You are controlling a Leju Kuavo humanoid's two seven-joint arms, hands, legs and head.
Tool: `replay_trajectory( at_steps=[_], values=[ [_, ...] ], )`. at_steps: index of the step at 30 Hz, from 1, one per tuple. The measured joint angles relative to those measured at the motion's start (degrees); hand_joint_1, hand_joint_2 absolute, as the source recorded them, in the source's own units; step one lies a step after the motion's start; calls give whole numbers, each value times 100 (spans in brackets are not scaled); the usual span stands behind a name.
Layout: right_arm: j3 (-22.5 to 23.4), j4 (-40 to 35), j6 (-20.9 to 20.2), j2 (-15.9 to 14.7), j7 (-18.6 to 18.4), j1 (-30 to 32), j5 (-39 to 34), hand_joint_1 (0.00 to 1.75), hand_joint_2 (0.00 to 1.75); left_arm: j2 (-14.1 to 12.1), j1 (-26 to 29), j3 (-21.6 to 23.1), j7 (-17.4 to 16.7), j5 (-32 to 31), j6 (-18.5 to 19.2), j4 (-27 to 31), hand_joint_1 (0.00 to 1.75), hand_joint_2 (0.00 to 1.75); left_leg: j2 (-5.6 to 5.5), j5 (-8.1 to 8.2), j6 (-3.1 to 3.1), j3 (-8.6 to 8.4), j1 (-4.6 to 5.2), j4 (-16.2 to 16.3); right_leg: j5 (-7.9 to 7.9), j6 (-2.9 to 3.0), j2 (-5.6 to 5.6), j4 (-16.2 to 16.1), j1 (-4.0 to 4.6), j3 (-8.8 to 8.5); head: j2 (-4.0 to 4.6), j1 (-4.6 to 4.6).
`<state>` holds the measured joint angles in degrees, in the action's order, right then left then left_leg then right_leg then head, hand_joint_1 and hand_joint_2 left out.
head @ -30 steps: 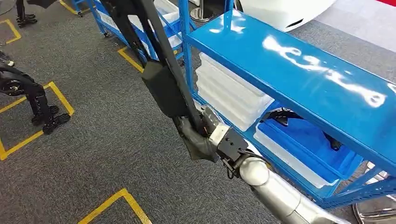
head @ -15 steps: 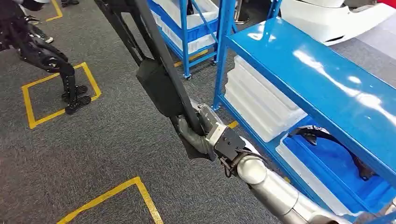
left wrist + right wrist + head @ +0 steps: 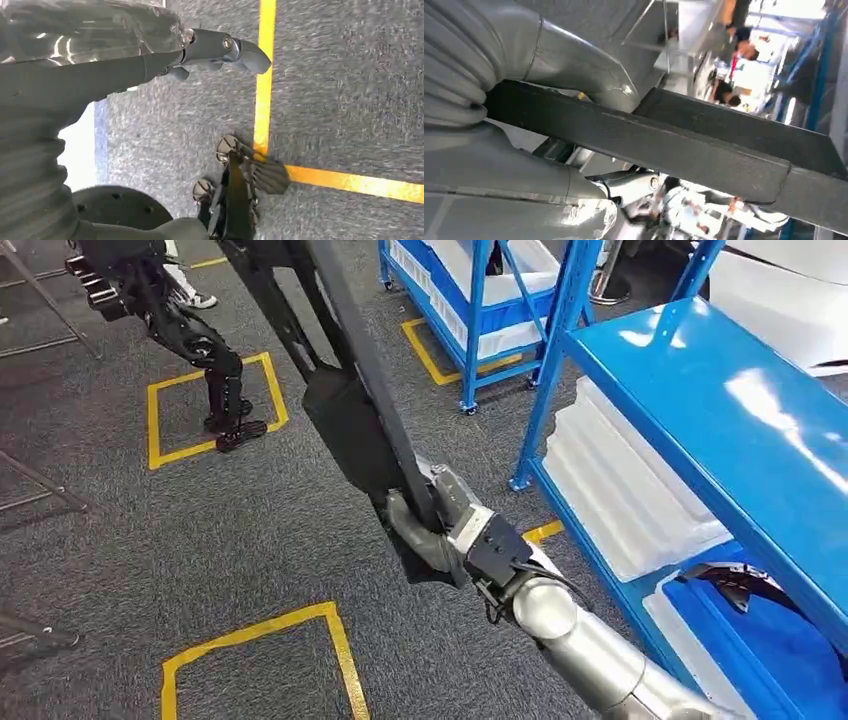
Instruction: Take the parts from the cabinet and place them on the table.
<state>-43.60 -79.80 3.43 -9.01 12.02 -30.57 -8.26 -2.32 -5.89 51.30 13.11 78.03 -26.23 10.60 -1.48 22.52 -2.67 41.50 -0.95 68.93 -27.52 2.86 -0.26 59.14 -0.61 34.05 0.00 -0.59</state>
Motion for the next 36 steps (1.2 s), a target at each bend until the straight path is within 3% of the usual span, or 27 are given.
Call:
replay_trajectory(
  at_steps=[2, 3, 4, 5, 6, 7, 8, 11, 12, 13, 14, 16, 17, 18, 19, 20, 21, 22, 23, 27, 29, 30, 31, 33, 34, 35, 36],
  values=[
    [-15, 9, 0, 2, -4, 3, 0, 175, 175, 0, -9, 0, 0, 0, -2, 0, 0, 175, 94, 250, -35, 383, -25, 764, -30, 32, -172, 0, 29, -16, 0, 29],
    [-22, 9, -2, 9, -4, 3, 0, 175, 175, 0, -4, 0, 0, 0, -2, 2, 0, 175, 100, 183, -39, 389, -29, 773, -44, 29, -238, 1, 34, -29, 0, 41],
    [-28, 9, -2, 11, -6, 2, 0, 175, 175, 0, 5, 0, -4, 0, -2, 0, 0, 175, 109, -5, -31, 247, -29, 499, -62, 24, -309, 1, 39, -48, 0, 59],
    [-31, 9, -2, 18, -6, 1, 0, 175, 175, -2, 15, 0, -7, 0, -2, 0, 0, 175, 139, -247, -11, -13, -24, 32, -80, 20, -373, 1, 41, -76, 0, 77],
    [-31, 9, -2, 26, -6, -4, 0, 175, 175, -4, 14, 0, -7, 0, -4, 0, 0, 175, 259, -480, 19, -312, -7, -520, -104, 1, -440, 0, 42, -110, 0, 81],
    [-31, 9, -9, 28, -6, -11, 0, 175, 175, -4, 5, 0, -7, 0, -7, 0, 0, 175, 570, -514, 62, -485, 43, -919, -128, -23, -492, 0, 63, -129, 0, 92],
    [-31, 9, -11, 26, 0, -16, 0, 175, 175, -7, -16, 0, -7, 0, -7, 0, 0, 175, 573, -505, 101, -504, 107, -984, -157, -61, -536, 23, 99, -127, 0, 123],
    [-48, 9, -26, 46, -4, -38, 0, 175, 175, -7, 2, -2, -7, 0, -9, 0, 0, 175, 352, -511, 188, -448, 129, -990, -176, -131, -731, -14, 86, -168, 0, 57],
    [-50, 9, -28, 59, -4, -47, 2, 175, 175, -7, 3, -2, -9, 0, -11, 0, 0, 175, 282, -546, 237, -516, 58, -1068, -231, -185, -676, 12, 76, -163, 0, 35],
    [-57, 11, -33, 61, -2, -54, 2, 175, 175, -7, 14, -2, -9, 0, -13, 0, 0, 175, 223, -559, 254, -529, 64, -1098, -321, -198, -337, 159, 42, -135, 0, 13],
    [-68, 11, -35, 63, 7, -76, 7, 175, 175, -7, 3, -2, -18, 0, -13, 0, 0, 175, 177, -569, 302, -529, 58, -1097, -525, -199, -115, 523, 27, 48, 0, -18],
    [-79, 22, -42, 59, 7, -73, 7, 175, 175, -9, -16, -9, -44, 0, -15, 0, 0, 175, 19, -564, 310, -529, 63, -1091, -887, -210, 2, 1435, 26, 523, 0, -101],
    [-94, 33, -48, 59, 5, -73, 7, 175, 175, -9, -16, -15, -61, 0, -15, 0, 0, 175, -61, -559, 317, -529, 71, -1082, -934, -218, 10, 1748, 26, 716, 0, -111],
    [-109, 39, -63, 59, 7, -73, 7, 175, 175, -9, -14, -18, -79, 0, -15, 0, 0, 175, -148, -554, 321, -533, 71, -1069, -817, -220, 12, 1757, 24, 772, 0, -116],
    [-114, 39, -70, 59, 7, -75, 7, 175, 175, -9, -13, -20, -87, 0, -15, 0, 0, 175, -234, -541, 311, -535, 69, -1051, -593, -212, 21, 1508, 21, 697, 0, -125],
    [-114, 39, -70, 59, 7, -79, 9, 175, 175, -9, -11, -22, -94, 0, -15, 0, 0, 175, -325, -527, 299, -538, 64, -1029, -292, -206, 47, 1050, 8, 520, 0, -148],
    [-114, 39, -79, 59, 9, -89, 9, 175, 175, -7, -12, -22, -96, 0, -15, 0, 0, 175, -408, -507, 280, -538, 57, -997, 7, -198, 163, 509, -11, 303, 0, -173],
    [-118, 44, -87, 59, 13, -100, 9, 175, 175, -7, -13, -22, -101, 0, -15, 0, 0, 175, -470, -489, 255, -507, 37, -979, 41, -183, 494, 208, -40, 189, 0, -197],
    [-120, 44, -87, 63, 22, -102, 7, 175, 175, -7, -24, -22, -101, -2, -15, 0, 0, 175, -502, -483, 233, -471, 64, -939, 12, -185, 559, 146, -47, 169, 0, -175],
    [-120, 44, -90, 68, 24, -104, 7, 175, 175, -7, -32, -22, -103, -2, -15, 0, 0, 175, -526, -482, 228, -461, 58, -923, 16, -186, 551, 103, -53, 159, 0, -170],
    [-127, 46, -90, 90, 24, -127, 7, 175, 175, -7, 3, -24, -103, -2, -15, 0, 0, 175, -710, -523, 108, -423, -10, -972, 9, -130, 384, 122, 16, 160, 0, -175],
    [-129, 44, -90, 173, 24, -176, 7, 175, 175, -15, 28, -24, -114, -2, -17, -2, 0, 175, -301, -402, 44, -370, 41, -785, 64, -39, 191, -14, -20, 75, 0, -138],
    [-129, 44, -90, 175, 31, -198, 7, 175, 175, -13, 17, -24, -116, -2, -15, -2, 0, 175, -76, -211, 12, -228, 35, -491, 60, -3, 117, -20, -4, 56, 0, -70],
    [-131, 46, -90, 181, 27, -200, 7, 175, 175, -13, -11, -24, -116, -2, -15, -2, 0, 175, 72, 210, -41, 223, 2, 432, 34, 28, -71, -18, 29, 45, 0, -57],
    [-136, 46, -90, 184, 24, -199, 7, 175, 175, -13, -11, -24, -116, -2, -15, -2, 0, 175, 87, 288, -59, 380, -14, 743, 25, 29, -155, -17, 38, 45, 0, -35],
    [-142, 46, -90, 186, 24, -199, 7, 175, 175, -13, -5, -24, -116, -2, -15, -2, 0, 175, 93, 238, -65, 396, -25, 770, 14, 27, -221, -17, 39, 39, 0, -17],
    [-146, 46, -90, 188, 22, -200, 7, 175, 175, -13, 3, -24, -118, -2, -15, -2, 0, 175, 104, 60, -70, 263, -31, 517, 0, 20, -298, -17, 41, 26, 0, -6]
  ],
)
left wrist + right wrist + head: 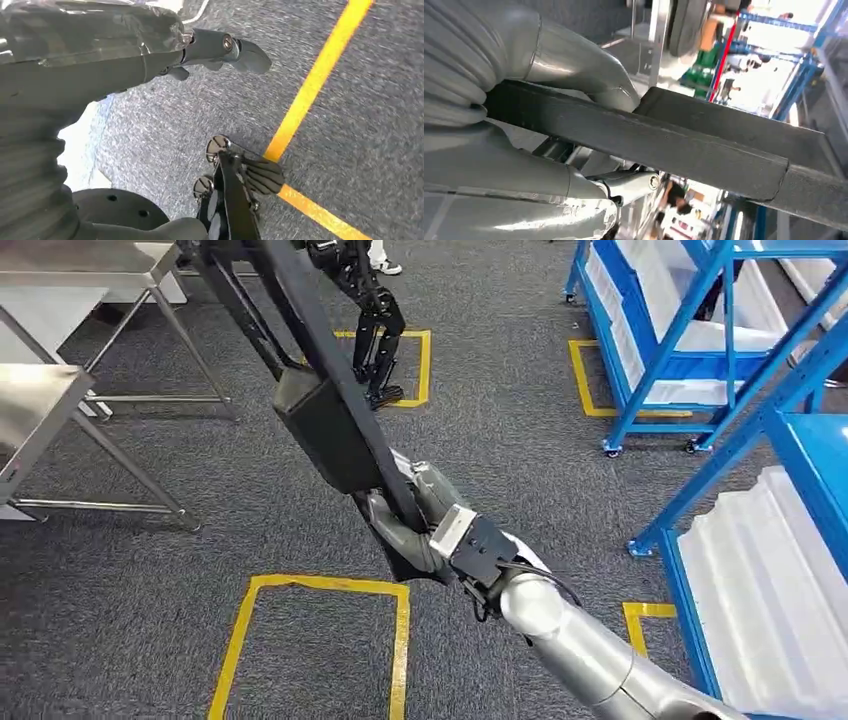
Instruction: Take the parts from the cabinet and place them on the table.
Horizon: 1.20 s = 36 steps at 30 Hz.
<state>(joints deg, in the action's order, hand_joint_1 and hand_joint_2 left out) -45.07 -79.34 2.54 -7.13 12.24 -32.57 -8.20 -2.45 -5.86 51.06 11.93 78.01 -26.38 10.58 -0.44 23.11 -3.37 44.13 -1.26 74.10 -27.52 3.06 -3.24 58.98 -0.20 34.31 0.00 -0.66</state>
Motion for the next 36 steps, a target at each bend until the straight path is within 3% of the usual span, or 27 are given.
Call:
replay_trajectory(
  at_steps=[1, 2, 3, 4, 7, 8, 9, 10, 12, 13, 14, 16, 17, 18, 19, 22, 23, 24, 25, 27, 28, 29, 30, 32, 33, 34, 36],
  values=[
    [-4, 0, 0, 7, 2, 0, 0, 175, 175, -2, 12, 0, 0, 0, 0, 0, 0, 175, 40, -237, 5, -258, -1, -457, -17, -9, -63, 0, -1, -21, 0, 15],
    [-4, 0, 0, 17, 2, -4, 0, 175, 175, -4, 11, 0, 0, 0, -2, 0, 0, 175, 172, -486, 19, -580, 6, -1049, -41, -28, -130, 0, 0, -56, 0, 39],
    [-4, 0, 0, 26, 2, -6, 0, 175, 175, -4, 6, 0, 0, 0, 0, 0, 0, 175, 455, -539, 52, -766, 39, -1448, -61, -51, -182, -2, 15, -82, 0, 59],
    [-4, 0, 0, 26, 4, -13, 0, 175, 175, -4, -10, 0, 0, 0, -2, 0, 0, 175, 456, -536, 104, -771, 103, -1492, -91, -92, -240, 25, 63, -82, 0, 96],
    [-22, 0, 0, 39, 0, -19, 0, 175, 175, -4, 6, 0, 0, 0, -2, 0, 0, 175, 239, -529, 223, -736, 124, -1496, -123, -167, -409, -4, 36, -137, 0, 66],
    [-22, -2, -2, 50, 0, -28, 0, 175, 175, -5, 3, 0, 0, 0, -2, 0, 0, 175, 164, -559, 270, -802, 72, -1567, -173, -212, -432, 10, 42, -133, 0, 61],
    [-24, 0, -2, 52, 0, -37, 0, 175, 175, -4, 12, -2, 0, 0, -2, 0, 0, 175, 103, -573, 293, -814, 68, -1600, -258, -233, -134, 149, -4, -123, 0, 48],
    [-24, 0, -2, 52, 13, -57, -2, 175, 175, -4, 4, -2, 0, -2, 0, 0, 0, 175, 67, -580, 344, -815, 63, -1600, -457, -230, 116, 496, -18, 50, 0, 46],
    [-26, 7, -2, 44, 11, -42, -4, 175, 175, -7, -17, -4, 2, -11, 2, 0, 0, 175, -80, -574, 372, -814, 70, -1598, -848, -243, 283, 1419, -30, 525, 0, 2],
    [-33, 15, -7, 44, 7, -35, -4, 175, 175, -7, -18, -4, 0, -13, 7, 0, 0, 175, -156, -573, 373, -813, 77, -1593, -924, -254, 304, 1762, -31, 724, 0, 2],
    [-46, 24, -13, 44, 7, -32, -4, 175, 175, -6, -15, -4, 0, -18, 15, 0, 0, 175, -243, -572, 373, -815, 78, -1578, -840, -260, 308, 1811, -32, 788, 0, 4],
    [-55, 26, -13, 44, 11, -40, -4, 175, 175, -4, -14, -4, -20, -24, 24, 0, 0, 175, -416, -551, 351, -816, 66, -1543, -345, -252, 335, 1141, -46, 540, 0, -2],
    [-57, 26, -13, 44, 15, -51, -4, 175, 175, -4, -15, -4, -28, -26, 24, 0, 0, 175, -494, -532, 326, -816, 55, -1510, -65, -255, 443, 640, -69, 329, 0, -11],
    [-61, 26, -13, 44, 18, -59, -4, 175, 175, -4, -16, -4, -28, -35, 26, 0, 0, 175, -567, -503, 292, -791, 35, -1470, 54, -260, 782, 218, -118, 189, 0, -20],
    [-66, 28, -13, 44, 26, -62, -4, 175, 175, -6, -34, -4, -39, -48, 26, 0, 0, 175, -625, -487, 252, -732, 65, -1397, 2, -266, 900, 139, -124, 149, 0, -5],
    [-70, 28, -13, 61, 63, -82, -2, 175, 175, -7, 9, -4, -70, -66, 59, 0, 0, 175, -825, -532, 121, -700, -7, -1474, 4, -168, 687, 163, -56, 139, 0, 4],
    [-70, 28, -13, 88, 83, -111, -2, 175, 175, -33, 15, -4, -85, -68, 74, -4, 0, 175, -791, -520, 101, -697, 7, -1445, 37, -119, 596, 79, -103, 108, 0, 0],
    [-72, 28, -13, 125, 105, -134, -4, 175, 175, -28, 26, -4, -98, -74, 107, -2, 0, 175, -396, -441, 81, -666, 43, -1317, 49, -95, 528, 48, -92, 74, 0, 42],
    [-72, 28, -15, 140, 144, -163, -4, 175, 175, -28, 14, -4, -105, -77, 120, -2, 0, 175, -146, -266, 57, -538, 49, -1053, 39, -62, 452, 39, -77, 55, 0, 140],
    [-72, 28, -46, 144, 195, -179, -9, 175, 175, -31, -20, -4, -109, -81, 127, -2, 0, 175, -15, 123, 14, -125, 22, -206, 18, -32, 262, 40, -45, 33, 0, 188],
    [-74, 35, -52, 146, 205, -177, -9, 175, 175, -31, -20, -4, -111, -81, 129, -2, 0, 175, -11, 198, 0, 41, 13, 114, 1, -23, 165, 42, -34, 29, 0, 208],
    [-79, 46, -57, 157, 219, -178, -13, 175, 175, -31, -13, -4, -116, -81, 133, -2, 0, 175, -10, 141, -5, 63, 8, 145, -9, -22, 91, 43, -33, 23, 0, 234],
    [-81, 59, -57, 177, 243, -183, -15, 175, 175, -31, -5, -4, -133, -79, 142, -2, 0, 175, -6, -6, -4, -29, 6, -39, -24, -24, 23, 43, -29, 14, 0, 264],
    [-81, 68, -74, 218, 282, -206, -24, 175, 175, -44, 11, -4, -160, -74, 162, -2, 0, 175, 122, -495, 27, -525, 21, -991, -64, -40, -112, 44, -24, -38, 0, 332],
    [-81, 68, -74, 230, 291, -227, -26, 175, 175, -46, 6, -4, -166, -74, 171, -2, 0, 175, 373, -584, 64, -729, 57, -1432, -88, -59, -175, 42, -11, -69, 0, 363],
    [-81, 68, -77, 236, 299, -247, -26, 175, 175, -50, -13, -4, -168, -74, 188, -2, 0, 175, 405, -546, 99, -751, 133, -1489, -116, -98, -228, 58, 29, -75, 0, 398],
    [-81, 76, -98, 254, 306, -265, -33, 175, 175, -50, -10, -4, -173, -79, 205, -2, 0, 175, 265, -543, 168, -719, 133, -1485, -139, -147, -336, 48, 19, -104, 0, 380]
  ],
)
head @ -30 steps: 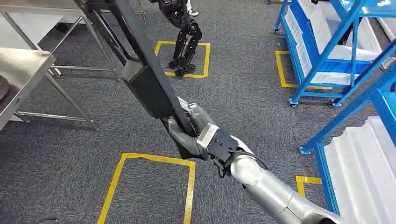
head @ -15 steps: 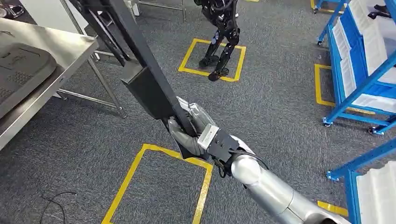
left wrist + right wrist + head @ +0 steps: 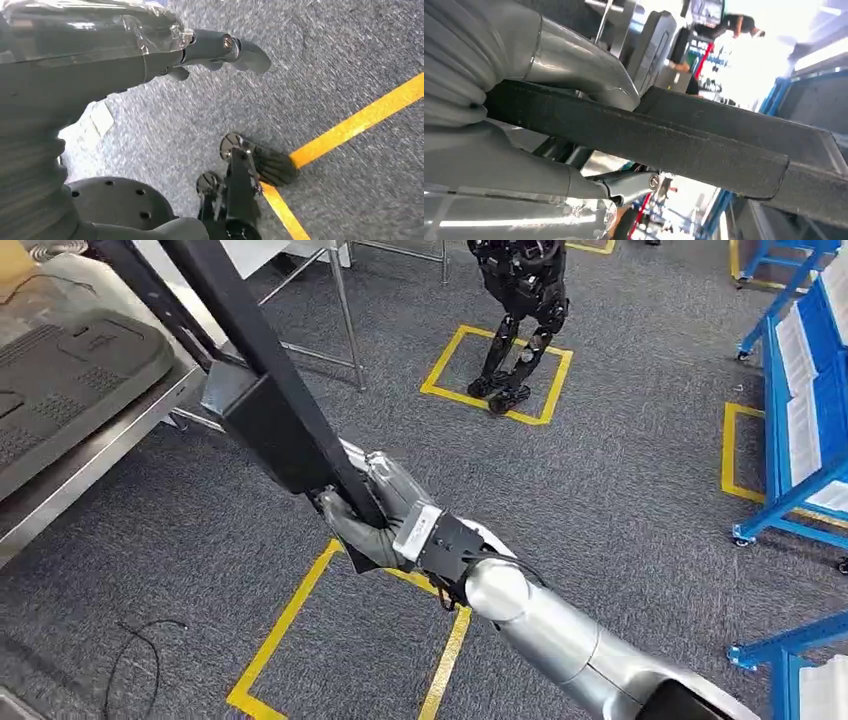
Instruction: Take the parts from the cabinet and place them on the table.
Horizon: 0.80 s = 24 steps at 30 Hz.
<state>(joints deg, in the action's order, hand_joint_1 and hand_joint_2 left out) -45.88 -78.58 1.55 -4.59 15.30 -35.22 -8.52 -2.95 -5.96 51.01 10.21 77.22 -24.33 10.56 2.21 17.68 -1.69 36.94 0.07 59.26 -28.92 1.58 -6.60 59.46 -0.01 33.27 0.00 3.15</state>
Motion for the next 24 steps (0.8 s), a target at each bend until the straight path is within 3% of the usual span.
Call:
replay_trajectory(
  at_steps=[2, 3, 4, 5, 6, 7, 8, 9, 11, 12, 13, 16, 17, 18, 19, 20, 22, 23, 24],
  values=[
    [0, 0, -2, 48, 2, -15, 0, 175, 175, -7, 22, 0, -2, 0, 15, 0, 0, 175, -116, -23, 80, -51, -36, -74, -38, -70, -59, -8, 3, -48, 0, -4],
    [0, 7, -4, 48, 2, -29, 0, 175, 175, -7, 35, 0, -4, 0, 20, 0, 0, 175, -179, -41, 100, -88, -57, -112, -105, -98, 241, 104, -43, -31, 0, -18],
    [2, 7, -11, 59, 18, -58, 0, 175, 175, -7, 24, 0, -15, 0, 33, 0, 0, 175, -220, -42, 131, -88, -68, -114, -286, -99, 462, 391, -46, 112, 0, -17],
    [2, 9, -11, 55, 20, -66, -7, 175, 175, -7, 1, 0, -17, -2, 35, -2, 0, 175, -279, -46, 162, -86, -69, -110, -503, -99, 564, 831, -57, 331, 0, -31],
    [2, 18, -11, 44, 20, -50, -9, 175, 175, -7, -8, 0, -17, -2, 37, -2, 0, 175, -350, -40, 170, -86, -66, -107, -686, -102, 612, 1299, -59, 574, 0, -65],
    [2, 31, -15, 39, 20, -27, -15, 175, 175, -7, -8, 0, -19, -4, 41, 0, 0, 175, -418, -37, 173, -85, -62, -100, -763, -113, 630, 1634, -60, 764, 0, -74],
    [2, 39, -17, 41, 22, -16, -26, 175, 175, -7, -6, 0, -35, -7, 42, 0, 0, 175, -508, -35, 171, -84, -63, -86, -692, -120, 635, 1727, -62, 853, 0, -81],
    [2, 44, -17, 41, 24, -19, -33, 175, 175, -7, -2, 0, -42, -7, 42, 0, 0, 175, -588, -26, 163, -84, -66, -69, -515, -123, 642, 1558, -70, 806, 0, -90],
    [2, 44, -17, 42, 42, -30, -42, 175, 175, -7, 1, 0, -44, -9, 46, 0, 0, 175, -747, 9, 118, -84, -86, -8, 47, -132, 756, 650, -110, 435, 0, -101],
    [2, 46, -17, 41, 42, -33, -42, 175, 175, -7, 1, 0, -48, -18, 59, 0, 0, 175, -816, 38, 80, -62, -99, 29, 169, -137, 1010, 222, -151, 276, 0, -118],
    [2, 50, -20, 46, 46, -36, -44, 175, 175, -7, -19, 0, -59, -33, 78, 0, 0, 175, -877, 57, 40, -9, -79, 90, 83, -146, 1205, 130, -158, 228, 0, -120],
    [2, 52, -20, 52, 63, -45, -70, 175, 175, -7, 21, 0, -122, -41, 122, -2, 0, 175, -1060, 4, -81, 23, -147, 16, 95, -43, 1000, 146, -94, 226, 0, -109],
    [2, 52, -18, 70, 70, -61, -81, 175, 175, -26, 34, 0, -135, -42, 122, -4, 0, 175, -1107, 1, -121, 32, -135, 23, 125, 4, 917, 79, -141, 203, 0, -120],
    [4, 52, -18, 96, 74, -79, -90, 175, 175, -15, 55, 0, -151, -42, 138, -4, 0, 175, -764, 64, -133, 44, -109, 144, 143, 36, 836, 37, -141, 171, 0, -86],
    [11, 52, -17, 105, 87, -92, -94, 175, 175, -15, 43, 0, -155, -44, 146, -4, 0, 175, -507, 236, -149, 162, -97, 383, 144, 63, 773, 20, -131, 154, 0, 32],
    [15, 52, -17, 107, 87, -101, -96, 175, 175, -15, 19, 0, -157, -44, 155, -4, 0, 175, -375, 455, -170, 360, -108, 793, 138, 78, 681, 16, -113, 148, 0, 74],
    [17, 63, -17, 105, 85, -90, -103, 175, 175, -15, 4, 0, -162, -44, 155, -4, 0, 175, -285, 762, -193, 750, -125, 1584, 115, 99, 508, 18, -89, 144, 0, 94],
    [17, 68, -17, 105, 85, -89, -103, 175, 175, -15, 6, 0, -166, -44, 155, -4, 0, 175, -275, 750, -199, 818, -128, 1716, 105, 102, 434, 19, -84, 141, 0, 107],
    [17, 70, -17, 105, 85, -91, -103, 175, 175, -15, 16, 0, -175, -44, 155, -4, 0, 175, -270, 613, -196, 745, -128, 1577, 90, 104, 356, 20, -82, 127, 0, 127]
  ],
)
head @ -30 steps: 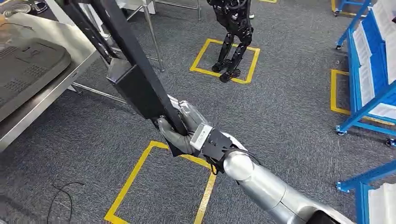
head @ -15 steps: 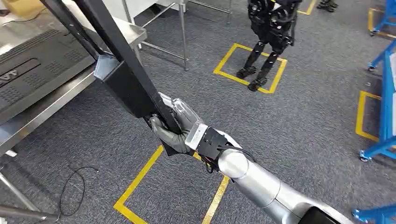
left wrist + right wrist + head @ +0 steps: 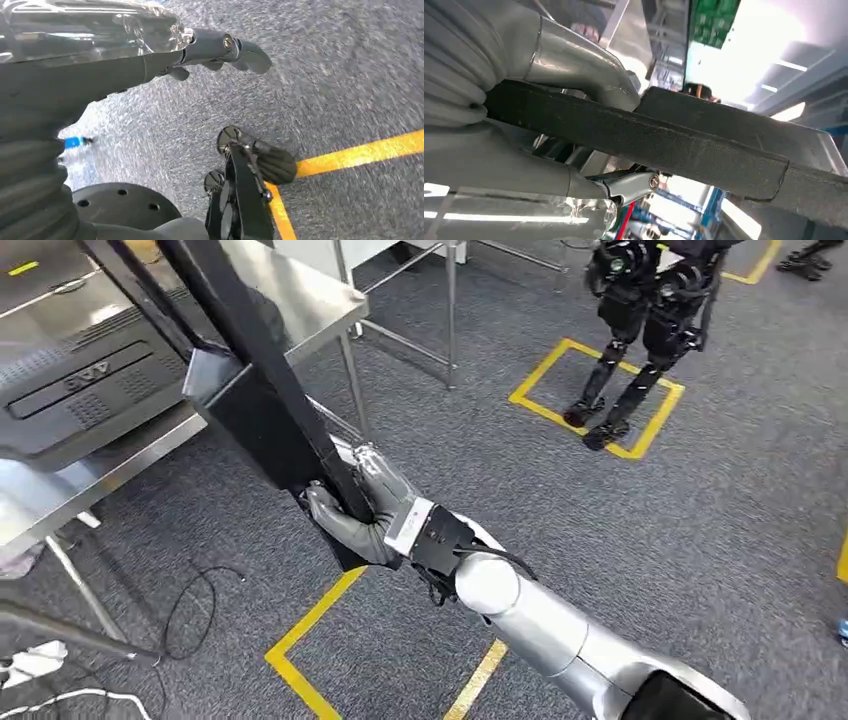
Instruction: Take the parts from the cabinet and place them on the table.
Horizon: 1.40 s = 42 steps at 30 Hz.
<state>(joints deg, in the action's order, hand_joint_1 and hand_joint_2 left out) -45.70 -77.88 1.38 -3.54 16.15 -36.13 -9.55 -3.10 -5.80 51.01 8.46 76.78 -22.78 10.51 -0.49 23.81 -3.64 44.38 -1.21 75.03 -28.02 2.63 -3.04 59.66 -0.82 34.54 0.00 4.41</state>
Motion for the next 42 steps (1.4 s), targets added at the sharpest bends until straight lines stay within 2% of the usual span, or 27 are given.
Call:
replay_trajectory(
  at_steps=[1, 2, 3, 4, 8, 10, 11, 13, 14, 15, 17, 18, 19, 23, 24, 25, 26, 28, 29, 30, 32, 33, 34, 38, 39, 40, 42],
  values=[
    [0, 0, 0, 2, 0, -1, 0, 175, 175, -2, 13, 0, -5, 0, 2, 0, 0, 175, 25, -223, 14, -198, 4, -374, -18, -6, -69, 0, 3, -24, 0, 18],
    [0, 0, 0, 2, 0, -5, -2, 175, 175, -7, 15, 0, -11, 0, 2, 0, 0, 175, 141, -496, 45, -501, 22, -945, -43, -16, -144, 0, 7, -65, 0, 37],
    [4, 0, 0, 4, 0, -10, -7, 175, 175, -11, 9, 0, -18, 0, 4, 0, 0, 175, 377, -672, 93, -755, 58, -1409, -71, -31, -209, -3, 15, -107, 0, 61],
    [13, 0, 0, 2, 2, -12, -7, 175, 175, -15, -11, 0, -20, 0, 9, 0, 0, 175, 519, -591, 133, -800, 139, -1567, -107, -68, -270, 10, 62, -122, 0, 88],
    [35, 0, 2, 24, 13, -21, -18, 175, 175, -22, 6, 0, -33, 0, 44, 0, 0, 175, 221, -611, 275, -807, 135, -1647, -159, -179, -513, -55, 62, -238, 0, 85],
    [63, 11, 2, 35, 35, -30, -39, 175, 175, -22, 17, 0, -42, 2, 57, 0, 0, 175, 98, -662, 345, -871, 67, -1726, -371, -222, 56, 261, 18, -117, 0, 61],
    [83, 13, 4, 35, 37, -24, -46, 175, 175, -22, -4, 0, -40, 2, 65, 0, 0, 175, 35, -671, 363, -869, 61, -1725, -597, -219, 204, 714, 12, 114, 0, 53],
    [99, 46, 7, 7, 37, 19, -59, 175, 175, -22, -18, 0, -42, 2, 66, 0, 0, 175, -128, -661, 375, -867, 68, -1716, -883, -236, 280, 1597, 11, 607, 0, 0],
    [101, 57, 7, 4, 37, 39, -61, 175, 175, -22, -17, 0, -42, 2, 68, 0, 0, 175, -210, -658, 378, -867, 69, -1706, -838, -240, 284, 1737, 11, 728, 0, -2],
    [101, 68, 7, 2, 37, 48, -63, 175, 175, -22, -14, 0, -42, 2, 68, 0, 0, 175, -289, -647, 369, -869, 66, -1691, -671, -241, 287, 1624, 10, 722, 0, -9],
    [109, 72, 7, 2, 55, 44, -70, 175, 175, -20, -12, 0, -42, 4, 68, 0, 0, 175, -462, -610, 334, -870, 49, -1633, -83, -233, 355, 742, -12, 395, 0, -33],
    [122, 74, 7, 2, 66, 41, -74, 175, 175, -20, -13, 0, -42, 4, 70, 0, 0, 175, -537, -580, 303, -861, 40, -1597, 152, -227, 534, 235, -37, 193, 0, -52],
    [131, 85, 4, 2, 81, 41, -77, 175, 175, -20, -22, 0, -42, 6, 70, 0, 0, 175, -592, -557, 262, -811, 59, -1558, 36, -228, 801, 101, -57, 139, 0, -61],
    [140, 120, -4, 20, 107, 6, -109, 175, 175, -24, 23, 0, -48, 48, 68, 0, 0, 175, -834, -589, 115, -756, -2, -1582, 64, -110, 544, 43, -37, 118, 0, -74],
    [140, 125, -11, 48, 111, -23, -120, 175, 175, -28, 44, 0, -53, 55, 68, 0, 0, 175, -658, -539, 99, -756, 10, -1489, 79, -78, 456, 8, -55, 96, 0, -72],
    [140, 127, -15, 74, 125, -34, -129, 175, 175, -26, 35, 0, -57, 52, 68, 0, 0, 175, -331, -383, 62, -645, 41, -1245, 75, -49, 402, -7, -54, 78, 0, 25],
    [140, 131, -17, 79, 131, -43, -136, 175, 175, -26, 11, 0, -59, 55, 68, 0, 0, 175, -156, -170, 36, -455, 31, -859, 66, -30, 317, -7, -37, 70, 0, 86],
    [140, 168, -15, 79, 138, -34, -159, 175, 175, -26, -11, 0, -57, 55, 68, 0, 0, 175, -17, 170, 1, -45, 9, -33, 40, -3, 150, -5, -11, 62, 0, 109],
    [140, 182, -15, 81, 142, -32, -164, 175, 175, -26, -9, 0, -57, 52, 68, 0, 0, 175, 0, 192, -7, 55, 2, 152, 30, -1, 77, -5, -8, 61, 0, 114],
    [140, 195, -15, 81, 151, -32, -168, 175, 175, -26, -4, 0, -59, 52, 68, 0, 0, 175, 5, 88, -4, 15, 0, 66, 19, -5, 4, -4, -5, 50, 0, 122],
    [140, 219, -13, 83, 166, -35, -173, 175, 175, -28, 14, 2, -66, 50, 70, 0, 0, 175, 95, -378, 35, -435, 13, -785, -14, -17, -131, -5, 0, 3, 0, 149],
    [140, 221, -11, 85, 171, -38, -177, 175, 175, -33, 11, 0, -66, 48, 70, 0, 0, 175, 309, -591, 81, -727, 48, -1311, -36, -31, -196, -5, 7, -36, 0, 164],
    [149, 225, -2, 83, 179, -40, -183, 175, 175, -39, -15, 0, -66, 48, 76, 0, 0, 175, 475, -553, 118, -835, 98, -1572, -65, -75, -215, -2, 42, -46, 0, 186],
    [157, 273, -2, 114, 188, -52, -317, 175, 175, -39, 21, 0, -68, 52, 87, 0, 0, 175, 289, -567, 242, -826, 130, -1617, -90, -191, -390, -50, 40, -143, 0, 177],
    [166, 282, -2, 114, 186, -64, -350, 175, 175, -39, 30, 0, -79, 57, 87, 0, 0, 175, 254, -610, 287, -891, 50, -1698, -149, -237, -280, -13, 21, -147, 0, 170],
    [168, 297, -2, 116, 188, -80, -374, 175, 175, -39, 21, 0, -85, 57, 103, 0, 0, 175, 214, -619, 311, -905, 57, -1721, -257, -249, -15, 170, 8, -78, 0, 155],
    [190, 339, -2, 109, 186, -83, -387, 175, 175, -39, -15, 0, -92, 59, 114, 0, 0, 175, 157, -612, 357, -905, 63, -1719, -674, -254, 232, 1041, 5, 354, 0, 114]
  ],
)
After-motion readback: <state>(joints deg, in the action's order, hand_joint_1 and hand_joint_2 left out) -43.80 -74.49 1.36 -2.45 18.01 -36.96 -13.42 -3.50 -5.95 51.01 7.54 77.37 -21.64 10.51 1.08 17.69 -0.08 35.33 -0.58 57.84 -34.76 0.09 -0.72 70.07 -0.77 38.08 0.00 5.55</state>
